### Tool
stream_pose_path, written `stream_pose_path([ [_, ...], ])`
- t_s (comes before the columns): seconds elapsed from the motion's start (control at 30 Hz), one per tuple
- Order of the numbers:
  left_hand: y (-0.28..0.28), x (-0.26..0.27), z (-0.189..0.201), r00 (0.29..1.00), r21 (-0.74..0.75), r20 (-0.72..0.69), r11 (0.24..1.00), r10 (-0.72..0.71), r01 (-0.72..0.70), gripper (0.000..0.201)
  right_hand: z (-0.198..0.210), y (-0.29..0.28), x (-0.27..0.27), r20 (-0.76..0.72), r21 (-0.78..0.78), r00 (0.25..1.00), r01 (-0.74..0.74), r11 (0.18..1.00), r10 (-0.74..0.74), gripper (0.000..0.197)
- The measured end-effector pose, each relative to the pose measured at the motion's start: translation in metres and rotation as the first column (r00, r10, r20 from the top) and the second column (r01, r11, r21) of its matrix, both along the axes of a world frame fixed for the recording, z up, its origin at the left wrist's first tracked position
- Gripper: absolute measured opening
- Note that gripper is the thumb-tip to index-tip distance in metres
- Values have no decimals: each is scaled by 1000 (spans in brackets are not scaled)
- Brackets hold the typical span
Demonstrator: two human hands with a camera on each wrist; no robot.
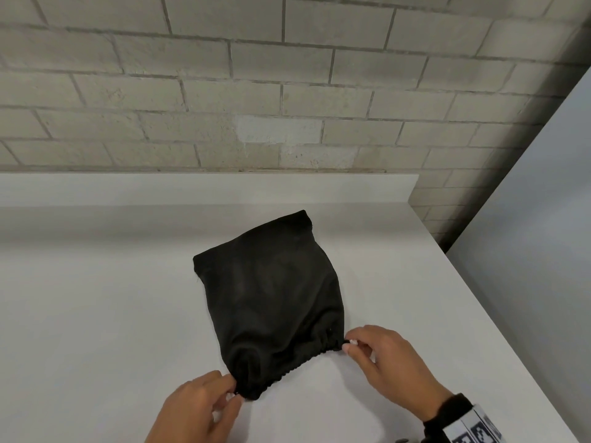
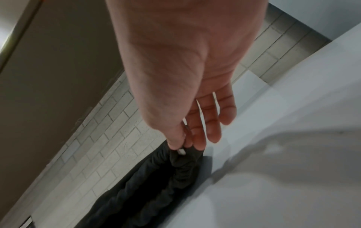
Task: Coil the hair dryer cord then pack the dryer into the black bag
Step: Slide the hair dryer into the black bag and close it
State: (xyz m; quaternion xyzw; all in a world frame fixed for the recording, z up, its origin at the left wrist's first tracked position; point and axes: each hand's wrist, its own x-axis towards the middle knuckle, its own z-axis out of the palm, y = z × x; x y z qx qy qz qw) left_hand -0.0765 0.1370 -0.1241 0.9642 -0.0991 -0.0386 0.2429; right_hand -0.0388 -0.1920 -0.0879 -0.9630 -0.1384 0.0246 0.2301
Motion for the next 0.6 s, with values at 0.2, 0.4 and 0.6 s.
stream_pose_path([
  [0.2,24,-3,22,999,24,38,999,29,-30,19,0,-11,-15,-94,-4,995,45,999,-46,12],
  [0.4,61,-7,37,985,51,80,986,154,-158,22,-6,-46,-22,-27,47,985,172,984,-171,22],
  [0.6,89,-10,35,938,67,142,942,317,-329,35,2,-65,-28,-25,109,971,239,965,-238,30],
])
